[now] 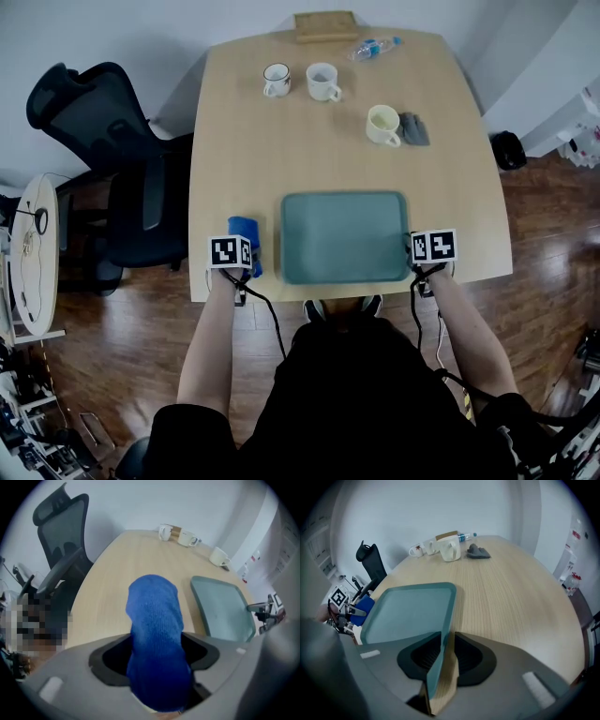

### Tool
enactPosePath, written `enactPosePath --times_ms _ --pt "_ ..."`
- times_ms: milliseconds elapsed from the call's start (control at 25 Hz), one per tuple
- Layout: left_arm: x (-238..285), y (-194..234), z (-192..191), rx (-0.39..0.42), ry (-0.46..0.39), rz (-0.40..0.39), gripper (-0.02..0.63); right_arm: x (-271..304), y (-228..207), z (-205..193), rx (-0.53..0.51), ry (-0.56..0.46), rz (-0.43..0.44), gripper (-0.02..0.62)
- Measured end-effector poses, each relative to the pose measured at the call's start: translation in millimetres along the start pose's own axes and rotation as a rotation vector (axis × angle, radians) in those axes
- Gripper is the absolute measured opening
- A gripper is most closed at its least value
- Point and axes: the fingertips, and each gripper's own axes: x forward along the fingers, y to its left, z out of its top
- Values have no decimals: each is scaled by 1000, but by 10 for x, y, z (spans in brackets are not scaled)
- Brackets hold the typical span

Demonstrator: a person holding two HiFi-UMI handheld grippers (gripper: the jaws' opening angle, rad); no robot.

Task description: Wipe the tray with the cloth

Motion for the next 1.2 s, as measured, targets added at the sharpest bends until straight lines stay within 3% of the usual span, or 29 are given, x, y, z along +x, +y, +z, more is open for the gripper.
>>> enactPosePath --times_ms 80,200,320,360,440,520,720,840,960,1080,1200 --pt "-74 -12 -21 -3 -26 -20 385 -128 -35 10 10 -50 -36 120" --pt "-377 56 -65 -20 -112 -50 394 -410 -89 -45 49 -116 -71 124" --pt "-783 133 -110 45 -235 -5 394 -751 -100 -157 83 -208 -72 123" --pt "-945 130 -102 88 -301 25 379 -885 -59 -169 92 -266 -61 119" --pt "-1223 -1 -117 172 -453 48 222 -1153 58 -198 101 -384 -38 86" --pt "-1400 -282 -235 227 -566 20 137 -1360 167 -292 102 -453 -19 69" --pt "-1902 -1238 -792 250 -736 -97 2 -1806 529 -678 63 -548 101 60" --pt "-2187 -1856 -1128 317 -825 -155 2 -2129 894 -909 -33 -601 230 60" --pt "-2406 -2473 -1366 318 -884 -199 2 -2528 1110 -1143 -110 -672 336 60" --pt "-2497 -2977 -1664 309 -897 -229 2 -2854 1134 -1433 -155 -727 377 58" --pt "-2540 -3267 -2001 352 -874 -244 2 -3044 1156 -1681 -155 -758 386 57"
